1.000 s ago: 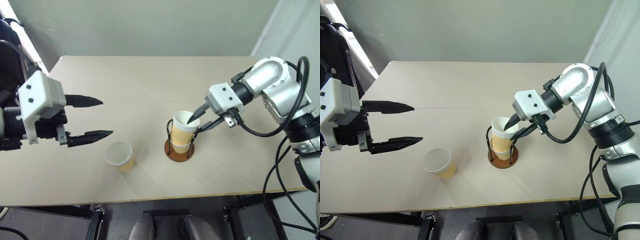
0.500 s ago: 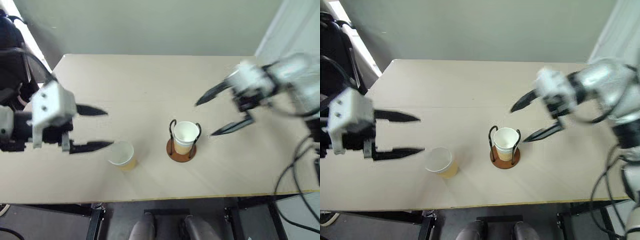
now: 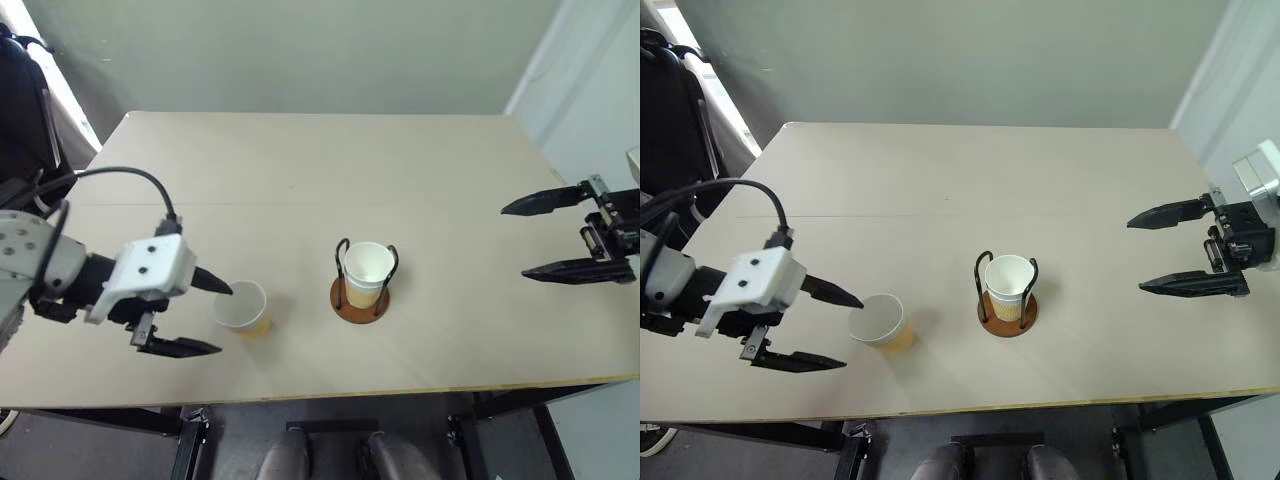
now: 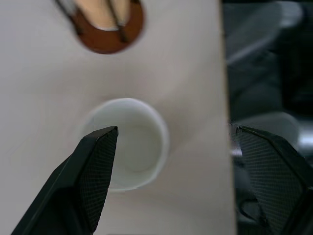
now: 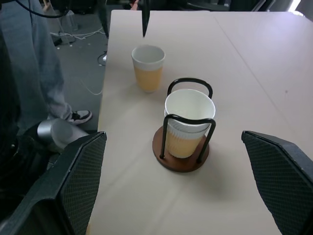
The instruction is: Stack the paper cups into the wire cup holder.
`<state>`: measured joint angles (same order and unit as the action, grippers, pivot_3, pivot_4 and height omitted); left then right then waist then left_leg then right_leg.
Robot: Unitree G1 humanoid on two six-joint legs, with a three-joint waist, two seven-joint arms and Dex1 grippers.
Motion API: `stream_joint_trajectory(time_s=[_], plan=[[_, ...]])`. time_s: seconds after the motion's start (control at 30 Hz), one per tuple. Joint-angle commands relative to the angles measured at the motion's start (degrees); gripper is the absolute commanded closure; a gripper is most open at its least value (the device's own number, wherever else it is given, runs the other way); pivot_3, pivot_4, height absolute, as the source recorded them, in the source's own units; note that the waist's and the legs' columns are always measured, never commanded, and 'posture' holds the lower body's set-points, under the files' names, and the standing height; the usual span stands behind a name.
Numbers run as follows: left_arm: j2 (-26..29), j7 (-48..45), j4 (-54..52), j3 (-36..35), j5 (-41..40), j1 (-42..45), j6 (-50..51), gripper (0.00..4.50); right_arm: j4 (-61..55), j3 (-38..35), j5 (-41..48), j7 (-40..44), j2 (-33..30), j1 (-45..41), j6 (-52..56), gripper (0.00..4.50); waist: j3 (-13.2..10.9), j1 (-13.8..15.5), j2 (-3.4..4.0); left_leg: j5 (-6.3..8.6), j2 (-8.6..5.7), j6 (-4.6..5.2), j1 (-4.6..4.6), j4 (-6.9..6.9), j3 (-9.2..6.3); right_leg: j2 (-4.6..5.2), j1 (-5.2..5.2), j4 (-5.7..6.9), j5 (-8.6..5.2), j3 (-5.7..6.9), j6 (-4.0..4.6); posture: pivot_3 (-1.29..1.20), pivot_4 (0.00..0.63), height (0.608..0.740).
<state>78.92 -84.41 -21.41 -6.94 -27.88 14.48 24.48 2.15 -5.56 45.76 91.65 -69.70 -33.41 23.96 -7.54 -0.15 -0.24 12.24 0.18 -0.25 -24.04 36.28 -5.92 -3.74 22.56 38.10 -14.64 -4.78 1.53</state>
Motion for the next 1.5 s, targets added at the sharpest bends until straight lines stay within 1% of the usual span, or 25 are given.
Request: stream_joint_trajectory(time_s=[0.03, 0.2, 0.3, 0.37, 0.4, 0.6, 0.63, 0.97, 1.13, 1.23, 1.43, 1.5], plan=[[-0.97, 0.36, 1.38, 4.32, 4.85, 3.89, -3.42, 0.35, -3.73, -5.12, 0.00, -2.16, -0.25, 1.48, 1.34, 0.01, 0.00, 0.06, 0.00, 0.00, 0.00, 0.01, -0.01, 0.00, -0.01, 0.00, 0.00, -0.04, 0.01, 0.00, -0.01, 0.00, 0.150, 0.740], [-4.10, -0.63, 3.27, 9.69, 8.31, 8.19, -5.06, 0.35, -7.74, -8.91, 0.30, -4.76, -0.22, 4.72, 3.37, 0.01, 0.00, 0.27, 0.00, 0.04, -0.01, 0.06, -0.09, 0.02, -0.04, 0.01, -0.01, -0.12, 0.02, 0.01, -0.06, 0.00, 0.150, 0.740], [-5.68, -0.99, 4.39, 12.22, 10.45, 9.76, -5.88, 0.96, -9.12, -10.47, -0.12, -5.76, -0.24, 6.05, 3.93, 0.00, 0.00, 0.26, 0.00, 0.04, -0.02, 0.07, -0.09, 0.03, -0.03, 0.01, -0.01, -0.14, 0.02, 0.01, -0.09, 0.00, 0.150, 0.740], [-6.39, -1.83, 4.05, 12.96, 10.31, 9.99, -5.99, 1.69, -10.06, -11.64, -0.32, -6.46, -0.32, 7.25, 4.40, 0.00, 0.00, 0.27, -0.01, 0.04, -0.01, 0.08, -0.09, 0.05, -0.04, 0.01, -0.01, -0.13, 0.02, 0.01, -0.10, 0.00, 0.150, 0.740], [-6.56, -2.08, 4.00, 13.10, 10.25, 10.07, -6.03, 1.98, -10.36, -11.97, -0.35, -6.66, -0.31, 7.56, 4.59, 0.00, 0.00, 0.27, 0.00, 0.04, -0.01, 0.08, -0.09, 0.05, -0.04, 0.01, -0.01, -0.13, 0.02, 0.01, -0.11, 0.00, 0.150, 0.740], [-7.57, -2.91, 4.66, 14.30, 11.75, 11.09, -7.00, 4.27, -11.86, -14.50, -1.14, -7.46, -0.50, 10.51, 4.75, 0.00, 0.00, 0.27, 0.00, 0.06, -0.03, 0.10, -0.09, 0.14, -0.04, 0.01, -0.04, -0.12, 0.01, 0.01, -0.20, 0.00, 0.150, 0.740], [-7.79, -3.12, 4.80, 14.30, 11.79, 11.33, -6.99, 4.45, -12.04, -14.73, -1.22, -7.64, -0.52, 10.64, 4.80, 0.00, 0.00, 0.27, 0.00, 0.06, -0.03, 0.11, -0.08, 0.17, -0.04, 0.01, -0.06, -0.12, 0.01, 0.01, -0.21, 0.00, 0.150, 0.740], [-9.90, -3.21, 4.94, 13.65, 10.75, 12.70, -5.52, 4.45, -11.83, -15.65, -2.55, -8.37, -0.75, 10.88, 4.58, 0.00, 0.00, 0.27, 0.00, 0.13, -0.03, 0.23, -0.08, 0.38, -0.04, 0.01, -0.15, -0.11, 0.03, 0.01, -0.30, 0.00, 0.150, 0.740], [-12.10, -4.28, 8.14, 12.75, 8.62, 19.26, -3.60, 4.45, -11.81, -15.89, -3.26, -8.71, -0.70, 10.64, 4.41, 0.00, 0.00, 0.40, 0.00, 0.15, -0.04, 0.27, -0.08, 0.56, -0.07, 0.01, -0.21, -0.10, 0.06, 0.02, -0.35, 0.00, 0.150, 0.740], [-13.69, -4.26, 11.63, 12.21, 7.56, 25.59, -2.69, 4.45, -11.79, -16.37, -3.59, -8.68, -0.71, 10.82, 4.43, 0.00, 0.00, 0.40, 0.01, 0.20, -0.04, 0.34, -0.08, 0.66, -0.06, 0.01, -0.25, -0.10, 0.06, 0.01, -0.37, 0.00, 0.150, 0.740], [-15.36, -6.26, 14.84, 11.63, 5.63, 33.72, -3.39, 4.45, -12.12, -17.18, -4.08, -8.99, -0.64, 11.30, 4.33, 0.00, 0.00, 0.42, 0.01, 0.26, -0.07, 0.45, -0.11, 0.75, -0.05, 0.03, -0.29, -0.15, 0.05, 0.01, -0.46, 0.00, 0.150, 0.740], [-18.08, -6.21, 17.80, 11.15, 3.62, 40.54, -2.11, 4.45, -11.90, -16.99, -4.47, -9.13, -0.60, 10.94, 4.04, 0.00, 0.00, 0.57, 0.00, 0.27, -0.07, 0.46, -0.12, 0.77, -0.05, 0.02, -0.30, -0.14, 0.03, 0.01, -0.50, 0.00, 0.150, 0.740]])
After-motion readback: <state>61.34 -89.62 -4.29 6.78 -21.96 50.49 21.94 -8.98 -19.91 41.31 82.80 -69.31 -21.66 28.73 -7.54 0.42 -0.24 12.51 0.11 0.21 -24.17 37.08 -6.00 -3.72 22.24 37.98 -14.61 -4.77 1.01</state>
